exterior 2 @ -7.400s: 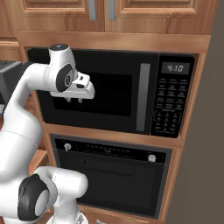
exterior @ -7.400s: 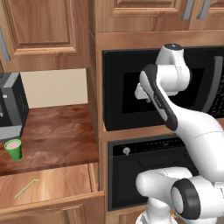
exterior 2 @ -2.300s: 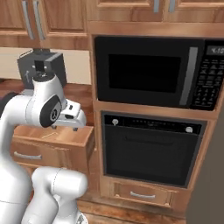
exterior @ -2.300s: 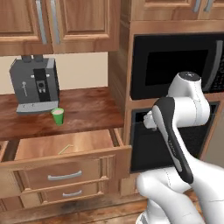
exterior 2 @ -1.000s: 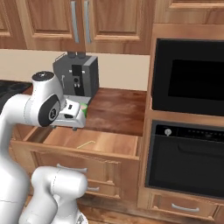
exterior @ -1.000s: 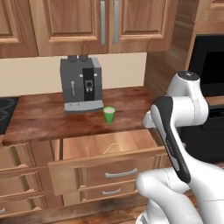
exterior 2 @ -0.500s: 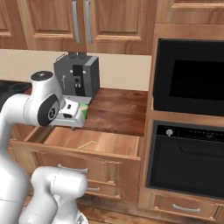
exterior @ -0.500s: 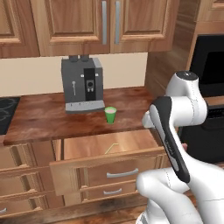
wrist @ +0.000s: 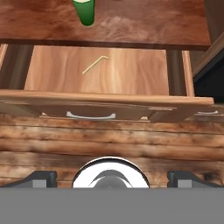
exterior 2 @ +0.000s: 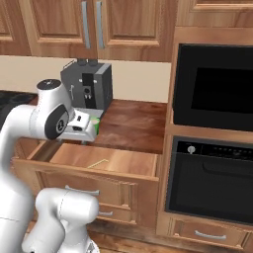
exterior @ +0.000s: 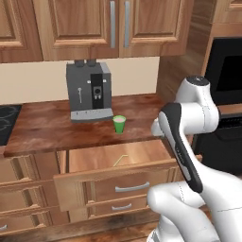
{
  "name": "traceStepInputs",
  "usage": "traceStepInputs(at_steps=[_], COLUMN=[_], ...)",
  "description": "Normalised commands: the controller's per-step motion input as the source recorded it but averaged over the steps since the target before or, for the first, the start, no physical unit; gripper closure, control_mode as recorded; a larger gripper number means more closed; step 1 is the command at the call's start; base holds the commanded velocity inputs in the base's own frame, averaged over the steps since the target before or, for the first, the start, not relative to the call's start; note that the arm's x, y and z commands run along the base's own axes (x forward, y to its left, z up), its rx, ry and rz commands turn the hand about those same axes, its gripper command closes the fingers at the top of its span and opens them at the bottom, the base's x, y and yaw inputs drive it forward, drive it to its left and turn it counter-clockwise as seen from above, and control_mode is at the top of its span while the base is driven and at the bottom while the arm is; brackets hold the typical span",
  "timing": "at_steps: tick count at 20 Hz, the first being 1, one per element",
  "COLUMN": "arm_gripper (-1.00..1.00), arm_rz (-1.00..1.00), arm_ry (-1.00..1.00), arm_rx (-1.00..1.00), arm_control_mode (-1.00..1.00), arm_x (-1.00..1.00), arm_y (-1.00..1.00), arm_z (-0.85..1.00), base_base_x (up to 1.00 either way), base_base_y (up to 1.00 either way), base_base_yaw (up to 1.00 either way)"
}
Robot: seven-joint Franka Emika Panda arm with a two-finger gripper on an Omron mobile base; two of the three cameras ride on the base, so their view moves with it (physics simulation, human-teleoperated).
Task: Pick up the straw from the left drawer and put it inside the smoothie cup.
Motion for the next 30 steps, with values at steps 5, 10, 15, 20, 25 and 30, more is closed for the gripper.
traceStepInputs(at_steps=[5,10,15,20,25,30], arm_gripper=[-1.00,-1.00,-1.00,-1.00,-1.00,-1.00], arm_rz=[0.00,0.00,0.00,0.00,0.00,0.00], arm_ry=[0.01,0.04,0.06,0.07,0.08,0.09], arm_rx=[0.00,0.00,0.00,0.00,0.00,0.00], arm_control_mode=[-1.00,-1.00,-1.00,-1.00,-1.00,-1.00], arm_x=[0.16,0.22,0.29,0.26,0.27,0.30], arm_y=[0.00,0.10,0.18,0.09,0.10,0.00], arm_z=[-0.12,-0.32,-0.45,-0.53,-0.52,-0.42], base_base_x=[0.00,0.00,0.00,0.00,0.00,0.00], base_base_y=[0.00,0.00,0.00,0.00,0.00,0.00], base_base_yaw=[0.00,0.00,0.00,0.00,0.00,0.00])
